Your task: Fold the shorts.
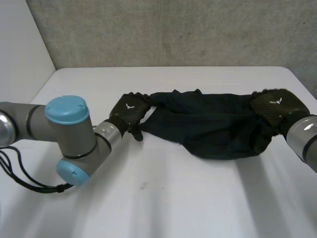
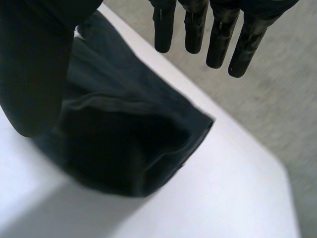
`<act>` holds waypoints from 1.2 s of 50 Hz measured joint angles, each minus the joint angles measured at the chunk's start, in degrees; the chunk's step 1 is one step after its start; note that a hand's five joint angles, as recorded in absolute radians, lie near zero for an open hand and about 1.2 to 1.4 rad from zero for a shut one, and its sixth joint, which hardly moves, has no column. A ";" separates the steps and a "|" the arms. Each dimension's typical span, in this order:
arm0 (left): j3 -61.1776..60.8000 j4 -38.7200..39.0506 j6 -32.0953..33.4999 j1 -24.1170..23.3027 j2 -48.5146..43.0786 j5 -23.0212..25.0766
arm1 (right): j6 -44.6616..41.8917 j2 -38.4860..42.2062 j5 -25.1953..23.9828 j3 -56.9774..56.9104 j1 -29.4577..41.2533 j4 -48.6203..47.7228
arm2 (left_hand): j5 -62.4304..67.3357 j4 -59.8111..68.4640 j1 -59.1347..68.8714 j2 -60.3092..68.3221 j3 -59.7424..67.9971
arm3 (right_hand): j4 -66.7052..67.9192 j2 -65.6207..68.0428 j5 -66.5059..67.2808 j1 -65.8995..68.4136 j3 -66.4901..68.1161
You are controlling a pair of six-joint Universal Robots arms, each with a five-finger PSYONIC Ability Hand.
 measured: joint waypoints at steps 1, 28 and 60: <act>1.95 -1.19 0.02 -0.24 -1.64 0.13 | 1.73 -0.33 -0.04 -0.23 0.06 2.66 | 0.27 0.40 0.11 0.35 0.28 | 0.00 0.00 0.00 0.00 0.00; 23.07 -6.55 5.19 -2.47 -18.38 -0.35 | -8.94 10.04 10.30 9.75 7.65 -22.75 | 19.90 20.41 20.31 20.45 20.57 | 51.26 51.64 50.07 41.17 51.81; 12.56 -6.83 9.54 -1.46 4.71 -8.03 | -6.60 -9.77 8.30 -4.67 5.43 -13.43 | 51.13 53.08 49.33 53.17 53.09 | 53.13 52.06 50.60 41.70 53.74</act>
